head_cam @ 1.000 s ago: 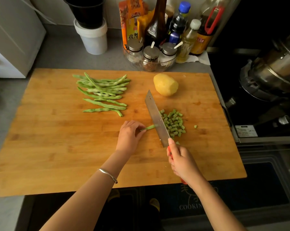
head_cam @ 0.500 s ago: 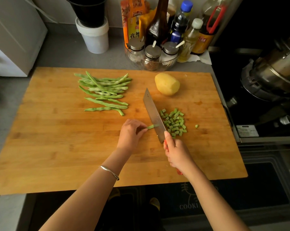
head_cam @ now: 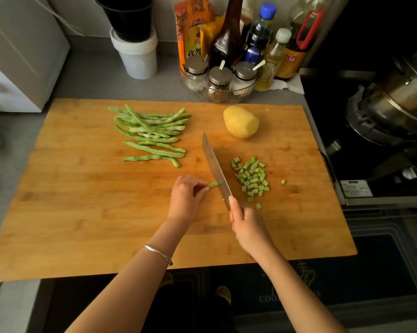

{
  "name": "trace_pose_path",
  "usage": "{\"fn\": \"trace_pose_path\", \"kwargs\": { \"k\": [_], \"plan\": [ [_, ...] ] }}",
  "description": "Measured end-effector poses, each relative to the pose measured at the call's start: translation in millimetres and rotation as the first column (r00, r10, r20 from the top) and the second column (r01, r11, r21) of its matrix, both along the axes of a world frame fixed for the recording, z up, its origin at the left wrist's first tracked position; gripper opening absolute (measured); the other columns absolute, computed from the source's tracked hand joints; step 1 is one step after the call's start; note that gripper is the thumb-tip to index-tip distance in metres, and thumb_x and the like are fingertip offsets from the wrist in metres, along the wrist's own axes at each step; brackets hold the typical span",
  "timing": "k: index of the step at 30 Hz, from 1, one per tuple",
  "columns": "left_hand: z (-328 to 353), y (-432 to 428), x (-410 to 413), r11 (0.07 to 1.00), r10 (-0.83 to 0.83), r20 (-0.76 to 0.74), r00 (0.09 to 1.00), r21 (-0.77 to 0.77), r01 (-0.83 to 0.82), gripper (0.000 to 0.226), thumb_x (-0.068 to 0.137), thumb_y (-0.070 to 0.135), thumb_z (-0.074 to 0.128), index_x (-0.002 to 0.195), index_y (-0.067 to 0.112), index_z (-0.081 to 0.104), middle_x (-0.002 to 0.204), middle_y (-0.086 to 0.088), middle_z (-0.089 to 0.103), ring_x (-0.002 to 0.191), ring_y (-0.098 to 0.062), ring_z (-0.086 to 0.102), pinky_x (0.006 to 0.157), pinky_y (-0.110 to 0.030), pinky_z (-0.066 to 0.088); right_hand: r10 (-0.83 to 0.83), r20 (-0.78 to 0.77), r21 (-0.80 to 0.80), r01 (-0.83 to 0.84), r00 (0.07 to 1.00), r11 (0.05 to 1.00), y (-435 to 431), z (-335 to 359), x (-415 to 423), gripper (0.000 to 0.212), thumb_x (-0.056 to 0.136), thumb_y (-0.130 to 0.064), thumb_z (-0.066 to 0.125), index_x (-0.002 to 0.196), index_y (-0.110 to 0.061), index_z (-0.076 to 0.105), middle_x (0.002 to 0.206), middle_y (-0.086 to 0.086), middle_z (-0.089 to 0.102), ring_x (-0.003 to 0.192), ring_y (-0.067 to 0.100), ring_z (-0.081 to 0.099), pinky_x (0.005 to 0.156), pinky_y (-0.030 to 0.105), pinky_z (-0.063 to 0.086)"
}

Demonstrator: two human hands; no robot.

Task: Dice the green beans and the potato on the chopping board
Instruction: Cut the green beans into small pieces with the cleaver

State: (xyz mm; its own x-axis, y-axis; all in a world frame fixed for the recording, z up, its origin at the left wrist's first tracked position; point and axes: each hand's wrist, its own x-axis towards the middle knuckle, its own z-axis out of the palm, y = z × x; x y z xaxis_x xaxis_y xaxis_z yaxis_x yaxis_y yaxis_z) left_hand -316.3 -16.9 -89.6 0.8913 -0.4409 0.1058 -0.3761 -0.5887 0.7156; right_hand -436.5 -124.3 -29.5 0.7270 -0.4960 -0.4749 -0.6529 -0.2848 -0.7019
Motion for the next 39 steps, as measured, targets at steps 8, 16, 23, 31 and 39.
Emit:
{"fn": "trace_pose_path", "kwargs": {
  "k": [8, 16, 23, 31, 39],
  "plan": [
    [-2, 11, -3, 1.0, 0.002, 0.014, 1.0, 0.017, -0.002, 0.018, 0.083, 0.025, 0.071, 0.1, 0.018, 0.07, 0.097, 0.007, 0.063, 0.093, -0.006, 0.044, 0.081, -0.011, 0.028, -0.064, 0.048, 0.073, 0.06, 0.997, 0.996, 1, 1, 7, 0.06, 0.091, -0.068, 0.03, 0.066, -0.017, 0.047, 0.043, -0.008, 0.036, 0.04, 0.011, 0.036, 0.045, 0.025, 0.027],
    [-5, 12, -3, 1.0, 0.017, 0.008, 1.0, -0.018, -0.017, 0.011, 0.082, 0.018, 0.072, 0.093, 0.016, 0.072, 0.091, 0.002, 0.066, 0.09, -0.014, 0.05, 0.077, -0.013, 0.029, -0.01, 0.021, 0.051, 0.008, 1.0, 0.999, 9, 0, 4, 0.056, 0.097, -0.061, 0.03, 0.064, -0.018, 0.047, 0.047, -0.008, 0.039, 0.043, 0.012, 0.038, 0.048, 0.028, 0.03],
    [-1, 5, -3, 0.999, 0.05, 0.03, 0.998, 0.014, -0.05, 0.01, 0.081, 0.019, 0.073, 0.09, 0.015, 0.072, 0.09, 0.001, 0.067, 0.087, -0.015, 0.051, 0.079, -0.021, 0.035, -0.017, 0.008, 0.081, 0.016, 1.0, 0.997, 4, 3, 24, 0.058, 0.096, -0.062, 0.031, 0.064, -0.016, 0.048, 0.046, -0.008, 0.039, 0.043, 0.014, 0.037, 0.047, 0.028, 0.029],
    [4, -20, -1, 0.998, 0.028, 0.074, 0.997, 0.055, -0.032, 0.012, 0.082, 0.019, 0.072, 0.094, 0.016, 0.073, 0.098, -0.001, 0.068, 0.092, -0.022, 0.054, 0.082, -0.033, 0.044, -0.118, 0.141, 0.163, 0.095, 0.983, 0.982, -32, 34, -14, 0.052, 0.098, -0.055, 0.034, 0.066, -0.015, 0.041, 0.044, -0.008, 0.03, 0.035, 0.009, 0.028, 0.036, 0.021, 0.022],
    [7, -70, -25, 0.988, -0.131, -0.03, 0.991, -0.08, 0.128, 0.015, 0.085, 0.013, 0.068, 0.1, 0.01, 0.073, 0.104, -0.005, 0.071, 0.096, -0.022, 0.065, 0.082, -0.021, 0.043, -0.144, 0.169, 0.189, 0.111, 0.975, 0.976, -65, 36, -39, 0.051, 0.096, -0.055, 0.036, 0.069, -0.012, 0.043, 0.05, 0.0, 0.03, 0.037, 0.011, 0.027, 0.036, 0.022, 0.021]
  ]
}}
